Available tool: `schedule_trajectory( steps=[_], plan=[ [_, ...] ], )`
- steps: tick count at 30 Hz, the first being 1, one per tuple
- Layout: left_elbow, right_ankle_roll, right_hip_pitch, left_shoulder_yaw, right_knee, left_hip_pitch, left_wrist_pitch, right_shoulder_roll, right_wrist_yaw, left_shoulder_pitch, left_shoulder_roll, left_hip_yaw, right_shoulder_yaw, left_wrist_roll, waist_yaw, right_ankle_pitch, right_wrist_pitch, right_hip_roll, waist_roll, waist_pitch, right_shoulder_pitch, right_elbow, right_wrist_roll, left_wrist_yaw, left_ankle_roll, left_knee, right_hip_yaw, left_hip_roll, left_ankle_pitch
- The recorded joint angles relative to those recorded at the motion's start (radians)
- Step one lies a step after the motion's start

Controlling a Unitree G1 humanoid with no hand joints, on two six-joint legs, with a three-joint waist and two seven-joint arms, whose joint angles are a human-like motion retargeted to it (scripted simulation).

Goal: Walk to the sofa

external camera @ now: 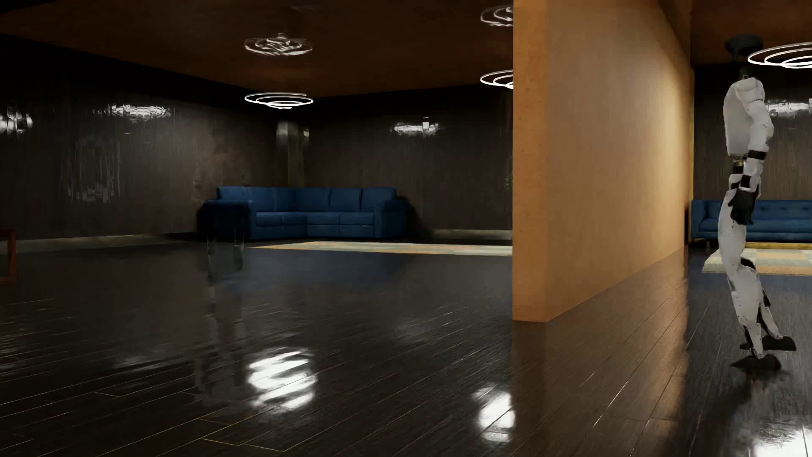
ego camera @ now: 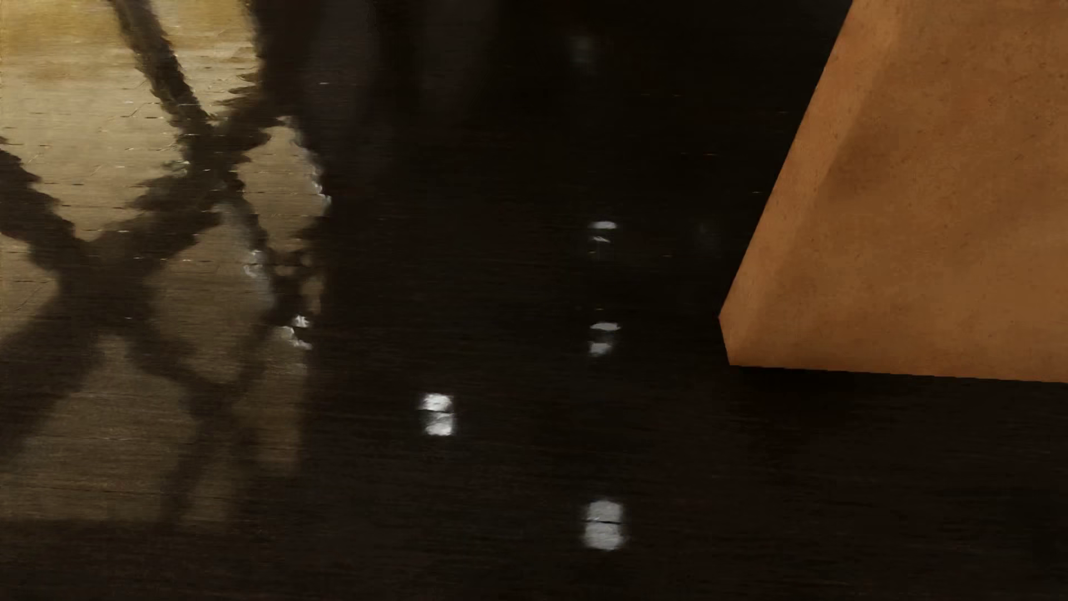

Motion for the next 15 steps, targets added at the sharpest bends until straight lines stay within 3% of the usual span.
schedule_trajectory(
  steps=[1, 2, 5, 11, 15],
  plan=[
    [-0.008, 0.000, 0.015, 0.032, -0.053, -0.033, 0.000, -0.001, 0.000, -0.013, 0.003, 0.000, -0.006, 0.000, -0.039, 0.005, 0.000, 0.017, -0.001, -0.001, -0.005, 0.029, 0.000, 0.000, 0.000, 0.349, 0.000, -0.004, -0.093],
    [-0.016, 0.000, 0.021, 0.084, -0.032, -0.029, 0.000, -0.001, 0.000, -0.030, 0.017, 0.000, -0.028, 0.000, -0.036, 0.023, 0.000, 0.013, -0.002, 0.005, -0.007, 0.026, 0.000, 0.000, 0.000, 0.353, 0.000, -0.003, -0.115],
    [-0.059, 0.000, 0.024, 0.072, -0.048, -0.037, 0.000, -0.007, 0.000, -0.090, 0.038, 0.000, 0.025, 0.000, -0.024, 0.042, 0.000, 0.024, -0.003, 0.005, -0.055, 0.052, 0.000, 0.000, 0.000, 0.363, 0.000, 0.003, -0.135],
    [-0.071, 0.000, 0.004, 0.105, -0.052, 0.001, 0.000, 0.004, 0.000, -0.133, 0.014, 0.000, -0.010, 0.000, -0.039, 0.111, 0.000, 0.035, 0.008, 0.008, -0.086, -0.017, 0.000, 0.000, 0.000, 0.347, 0.000, 0.009, -0.153],
    [-0.074, 0.000, -0.019, 0.092, -0.038, -0.043, 0.000, 0.011, 0.000, -0.113, 0.025, 0.000, 0.024, 0.000, -0.030, 0.166, 0.000, 0.047, 0.004, 0.020, -0.088, -0.042, 0.000, 0.000, 0.000, 0.376, 0.000, -0.002, -0.216]
  ],
)
